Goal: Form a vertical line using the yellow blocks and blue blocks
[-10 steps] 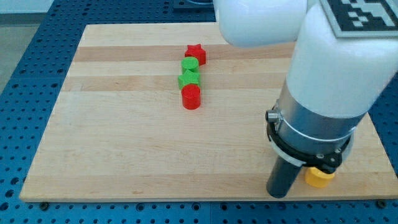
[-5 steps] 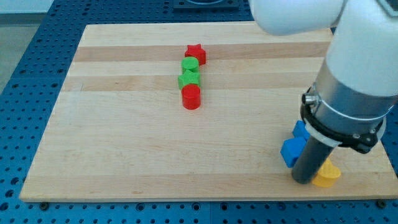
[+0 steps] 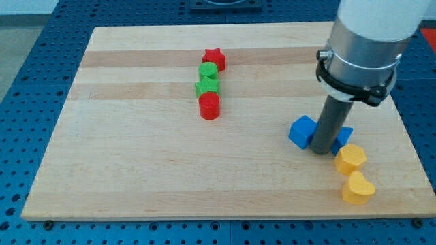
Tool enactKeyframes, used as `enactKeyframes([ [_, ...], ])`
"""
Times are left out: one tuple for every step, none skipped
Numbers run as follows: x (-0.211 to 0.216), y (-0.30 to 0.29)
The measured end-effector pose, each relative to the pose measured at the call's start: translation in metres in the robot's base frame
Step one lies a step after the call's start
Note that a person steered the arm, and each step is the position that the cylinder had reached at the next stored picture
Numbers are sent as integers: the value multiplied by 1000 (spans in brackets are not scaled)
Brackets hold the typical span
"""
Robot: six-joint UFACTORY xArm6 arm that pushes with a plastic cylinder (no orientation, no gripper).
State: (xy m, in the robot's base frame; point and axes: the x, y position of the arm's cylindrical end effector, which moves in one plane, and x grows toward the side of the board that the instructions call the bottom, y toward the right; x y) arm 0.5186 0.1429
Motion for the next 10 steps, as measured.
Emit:
enactKeyframes([
  [-1,-5],
  [8,-11],
  [23,-48],
  [-9,-83],
  [-40,-79],
  [-43,-36],
  [-44,-31],
  [-46,-53],
  [-12,-69],
  [27,-67],
])
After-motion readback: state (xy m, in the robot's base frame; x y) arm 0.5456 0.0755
